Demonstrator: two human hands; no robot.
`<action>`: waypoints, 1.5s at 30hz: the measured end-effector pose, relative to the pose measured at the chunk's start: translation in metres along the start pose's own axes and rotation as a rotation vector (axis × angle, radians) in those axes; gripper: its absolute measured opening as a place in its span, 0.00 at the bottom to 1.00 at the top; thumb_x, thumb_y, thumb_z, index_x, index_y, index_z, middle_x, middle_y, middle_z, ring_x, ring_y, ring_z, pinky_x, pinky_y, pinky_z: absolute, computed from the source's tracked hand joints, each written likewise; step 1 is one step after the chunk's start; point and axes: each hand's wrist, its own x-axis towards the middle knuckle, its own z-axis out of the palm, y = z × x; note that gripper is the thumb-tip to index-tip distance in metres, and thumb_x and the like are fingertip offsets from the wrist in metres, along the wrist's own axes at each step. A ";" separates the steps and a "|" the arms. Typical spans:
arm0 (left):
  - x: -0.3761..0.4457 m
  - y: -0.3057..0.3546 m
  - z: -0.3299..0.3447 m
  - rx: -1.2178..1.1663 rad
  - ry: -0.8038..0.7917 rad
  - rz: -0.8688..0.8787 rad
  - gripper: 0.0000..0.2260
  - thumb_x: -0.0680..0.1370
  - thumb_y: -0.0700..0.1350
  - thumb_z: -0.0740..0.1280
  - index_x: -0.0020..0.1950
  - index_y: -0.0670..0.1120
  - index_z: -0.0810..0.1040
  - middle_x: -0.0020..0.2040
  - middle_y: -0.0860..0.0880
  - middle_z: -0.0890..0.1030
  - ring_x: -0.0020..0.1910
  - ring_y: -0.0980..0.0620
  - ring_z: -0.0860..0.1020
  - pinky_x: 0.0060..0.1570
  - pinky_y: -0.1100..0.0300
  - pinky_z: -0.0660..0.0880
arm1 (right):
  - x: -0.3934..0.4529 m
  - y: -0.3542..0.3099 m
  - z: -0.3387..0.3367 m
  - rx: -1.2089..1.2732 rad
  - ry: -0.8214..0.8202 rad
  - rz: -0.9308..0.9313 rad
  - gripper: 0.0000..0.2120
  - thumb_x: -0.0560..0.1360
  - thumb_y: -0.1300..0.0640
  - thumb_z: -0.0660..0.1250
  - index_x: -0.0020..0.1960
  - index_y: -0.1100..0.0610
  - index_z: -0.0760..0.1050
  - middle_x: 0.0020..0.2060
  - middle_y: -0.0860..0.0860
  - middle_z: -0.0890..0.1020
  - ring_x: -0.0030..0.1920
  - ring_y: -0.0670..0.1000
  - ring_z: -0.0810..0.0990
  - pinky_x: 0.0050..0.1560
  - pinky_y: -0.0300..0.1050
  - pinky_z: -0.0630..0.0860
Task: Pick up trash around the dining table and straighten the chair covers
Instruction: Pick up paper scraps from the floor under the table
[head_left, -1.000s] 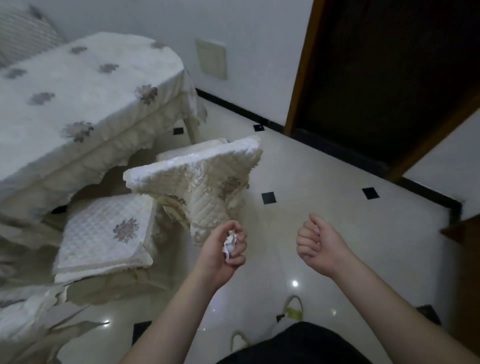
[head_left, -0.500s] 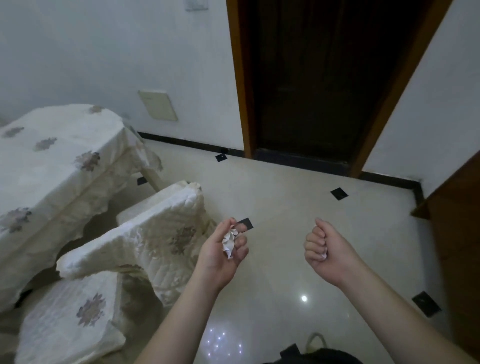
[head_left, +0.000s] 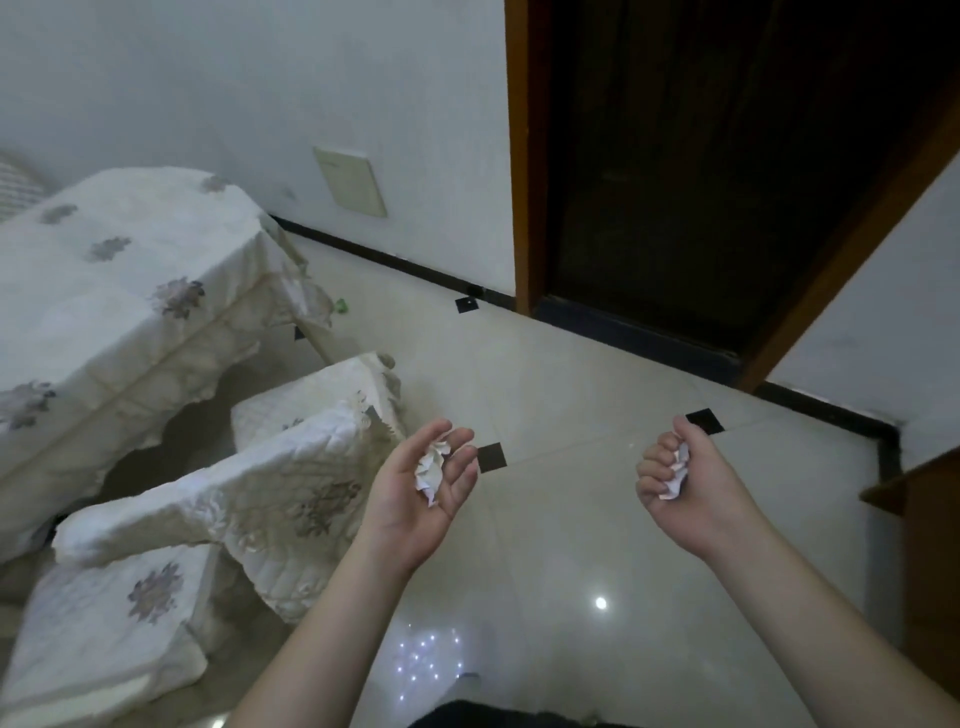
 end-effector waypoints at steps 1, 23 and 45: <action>0.006 0.006 -0.001 -0.007 0.001 0.015 0.03 0.70 0.41 0.68 0.38 0.43 0.82 0.42 0.44 0.81 0.34 0.49 0.81 0.30 0.59 0.79 | 0.012 0.002 0.012 -0.001 -0.023 0.020 0.19 0.78 0.46 0.59 0.32 0.52 0.63 0.23 0.46 0.62 0.20 0.43 0.60 0.18 0.35 0.57; 0.238 0.173 0.075 -0.010 -0.138 0.129 0.06 0.70 0.47 0.66 0.43 0.46 0.77 0.44 0.47 0.80 0.42 0.49 0.80 0.35 0.59 0.78 | 0.217 -0.050 0.238 -0.172 -0.158 0.134 0.15 0.78 0.48 0.62 0.35 0.53 0.68 0.28 0.47 0.66 0.25 0.43 0.63 0.23 0.34 0.57; 0.396 0.228 0.175 -0.184 0.284 0.367 0.06 0.69 0.44 0.67 0.39 0.45 0.84 0.44 0.44 0.82 0.38 0.48 0.80 0.38 0.58 0.78 | 0.422 -0.189 0.384 -0.347 -0.379 0.459 0.13 0.77 0.51 0.60 0.35 0.53 0.67 0.26 0.47 0.66 0.23 0.43 0.64 0.18 0.33 0.58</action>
